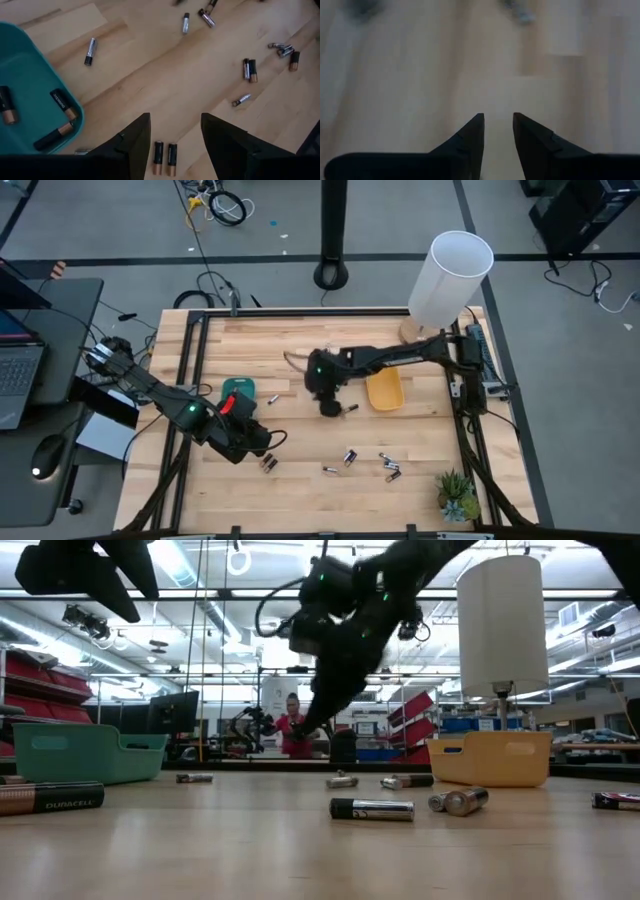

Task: Sort batteries
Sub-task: Put the silver battery into the yellow bin

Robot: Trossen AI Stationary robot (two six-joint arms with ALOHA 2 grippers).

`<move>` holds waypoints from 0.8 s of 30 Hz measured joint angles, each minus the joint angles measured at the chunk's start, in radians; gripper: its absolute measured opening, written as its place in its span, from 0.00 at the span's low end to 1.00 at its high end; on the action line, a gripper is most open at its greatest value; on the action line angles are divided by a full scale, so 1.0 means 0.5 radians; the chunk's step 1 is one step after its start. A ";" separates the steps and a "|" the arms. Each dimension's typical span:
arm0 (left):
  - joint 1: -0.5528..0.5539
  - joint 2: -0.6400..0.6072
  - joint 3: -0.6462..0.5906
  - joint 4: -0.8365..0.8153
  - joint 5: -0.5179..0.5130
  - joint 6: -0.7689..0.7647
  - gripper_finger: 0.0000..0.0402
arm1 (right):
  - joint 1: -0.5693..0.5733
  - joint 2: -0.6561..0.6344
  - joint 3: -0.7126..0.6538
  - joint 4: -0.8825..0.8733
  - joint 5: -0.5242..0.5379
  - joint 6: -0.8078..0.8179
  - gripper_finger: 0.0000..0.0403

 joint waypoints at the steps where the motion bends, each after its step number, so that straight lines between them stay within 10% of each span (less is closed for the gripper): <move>1: 0.000 0.000 0.000 -0.002 -0.001 0.010 0.46 | 0.030 -0.014 -0.002 -0.080 -0.003 -0.083 0.28; 24: 0.000 0.000 0.000 0.003 -0.129 0.050 0.46 | 0.427 -0.005 -0.010 -0.649 0.236 -0.176 0.54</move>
